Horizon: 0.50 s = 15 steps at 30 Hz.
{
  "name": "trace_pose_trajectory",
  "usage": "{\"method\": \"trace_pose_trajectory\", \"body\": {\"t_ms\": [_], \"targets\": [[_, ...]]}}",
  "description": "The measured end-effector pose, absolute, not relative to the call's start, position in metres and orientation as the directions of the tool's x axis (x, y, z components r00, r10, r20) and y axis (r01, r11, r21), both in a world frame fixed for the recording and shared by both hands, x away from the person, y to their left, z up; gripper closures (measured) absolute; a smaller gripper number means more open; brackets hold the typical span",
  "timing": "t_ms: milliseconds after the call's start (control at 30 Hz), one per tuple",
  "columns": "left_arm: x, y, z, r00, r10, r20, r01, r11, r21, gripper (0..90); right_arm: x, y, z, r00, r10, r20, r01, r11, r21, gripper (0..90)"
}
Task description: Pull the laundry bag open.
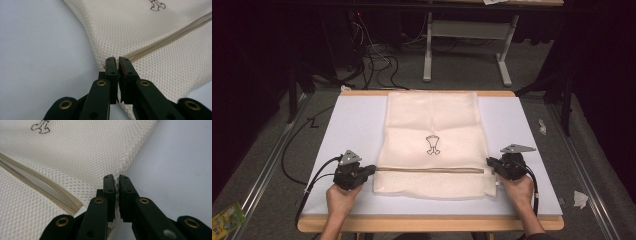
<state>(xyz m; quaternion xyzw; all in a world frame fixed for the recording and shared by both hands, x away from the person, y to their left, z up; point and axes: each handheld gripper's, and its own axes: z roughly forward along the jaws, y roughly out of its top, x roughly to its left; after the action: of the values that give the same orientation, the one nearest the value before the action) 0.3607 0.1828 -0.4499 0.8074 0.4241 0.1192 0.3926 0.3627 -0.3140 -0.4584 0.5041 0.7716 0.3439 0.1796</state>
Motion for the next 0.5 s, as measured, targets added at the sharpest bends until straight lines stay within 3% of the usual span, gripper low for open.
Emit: {"method": "trace_pose_trajectory", "body": {"t_ms": [267, 500], "targets": [[0.3597, 0.1821, -0.4495, 0.61, 0.777, -0.155, 0.597, -0.322, 0.735, 85.2, 0.3631, -0.3126, -0.4629, -0.427, 0.902, 0.07, 0.672, 0.264, 0.692, 80.1], [0.3584, 0.1769, -0.4528, 0.617, 0.778, -0.115, 0.573, -0.345, 0.743, 62.1, 0.3632, -0.3133, -0.4627, -0.399, 0.914, 0.066, 0.677, 0.246, 0.694, 62.1]]}}
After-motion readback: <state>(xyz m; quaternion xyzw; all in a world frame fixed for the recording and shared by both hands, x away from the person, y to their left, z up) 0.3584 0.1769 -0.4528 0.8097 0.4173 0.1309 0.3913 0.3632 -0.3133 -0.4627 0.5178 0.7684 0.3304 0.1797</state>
